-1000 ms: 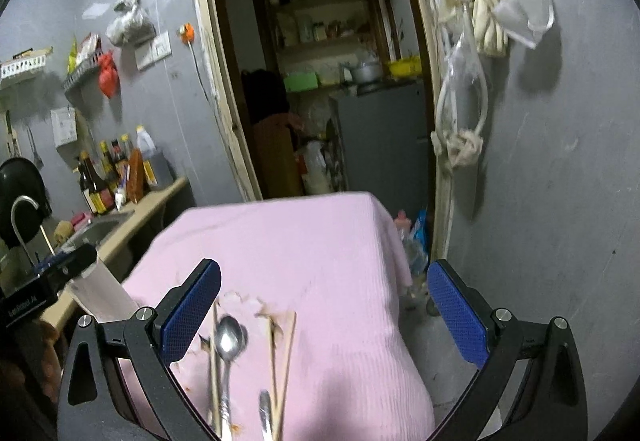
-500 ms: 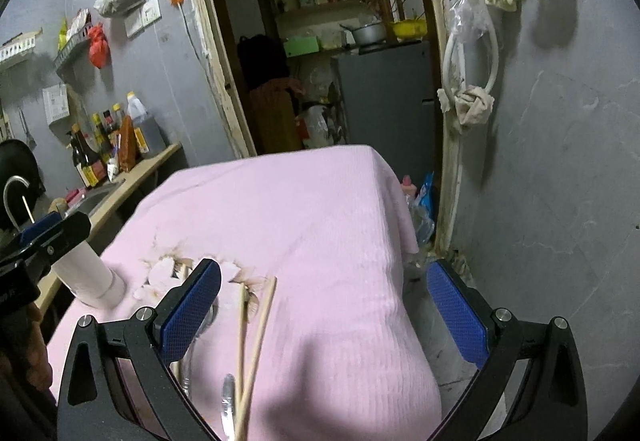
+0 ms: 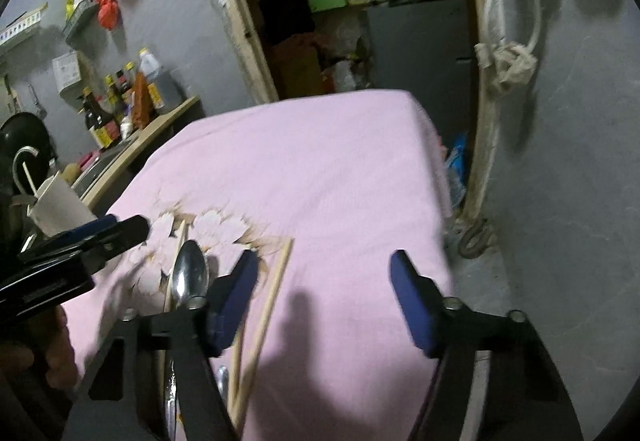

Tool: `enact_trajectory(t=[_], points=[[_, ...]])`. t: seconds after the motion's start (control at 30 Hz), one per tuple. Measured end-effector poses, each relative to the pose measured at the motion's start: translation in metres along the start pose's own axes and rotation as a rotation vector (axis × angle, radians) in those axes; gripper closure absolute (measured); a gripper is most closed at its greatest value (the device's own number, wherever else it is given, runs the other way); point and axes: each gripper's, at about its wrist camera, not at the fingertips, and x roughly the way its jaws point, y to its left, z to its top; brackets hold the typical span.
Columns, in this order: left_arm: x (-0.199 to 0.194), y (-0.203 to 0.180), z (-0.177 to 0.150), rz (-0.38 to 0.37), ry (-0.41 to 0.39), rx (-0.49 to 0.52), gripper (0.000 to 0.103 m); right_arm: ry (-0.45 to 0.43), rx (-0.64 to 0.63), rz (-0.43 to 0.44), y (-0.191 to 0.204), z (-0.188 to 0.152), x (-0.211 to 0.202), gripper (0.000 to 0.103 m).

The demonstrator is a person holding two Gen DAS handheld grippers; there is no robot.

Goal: Organize utensils
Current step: 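Grasp a wooden chopstick with the right tool while the left tool grasps another chopstick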

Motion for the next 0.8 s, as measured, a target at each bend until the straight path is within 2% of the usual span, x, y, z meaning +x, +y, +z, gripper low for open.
enact_trajectory(t=[0.1,0.17,0.23,0.4,0.47,0.57,0.8], points=[[0.014,0.007,-0.002,-0.012,0.051,-0.035,0.038,0.035,-0.028,0.03,0.008,0.0,0.013,0.058],[0.023,0.012,-0.003,-0.022,0.088,-0.059,0.048,0.061,-0.044,0.046,0.014,0.001,0.023,0.06],[0.03,0.015,-0.007,-0.034,0.115,-0.08,0.052,0.089,-0.049,0.059,0.018,0.001,0.031,0.069],[0.042,0.016,-0.012,-0.073,0.168,-0.104,0.064,0.144,-0.047,0.058,0.021,0.0,0.042,0.081],[0.046,0.015,-0.013,-0.091,0.192,-0.105,0.073,0.147,-0.055,0.049,0.024,0.0,0.044,0.082],[0.053,0.015,-0.014,-0.108,0.221,-0.12,0.079,0.152,-0.079,0.033,0.03,0.001,0.047,0.082],[0.06,0.021,-0.009,-0.131,0.253,-0.173,0.084,0.166,-0.144,-0.028,0.045,0.004,0.051,0.082]])
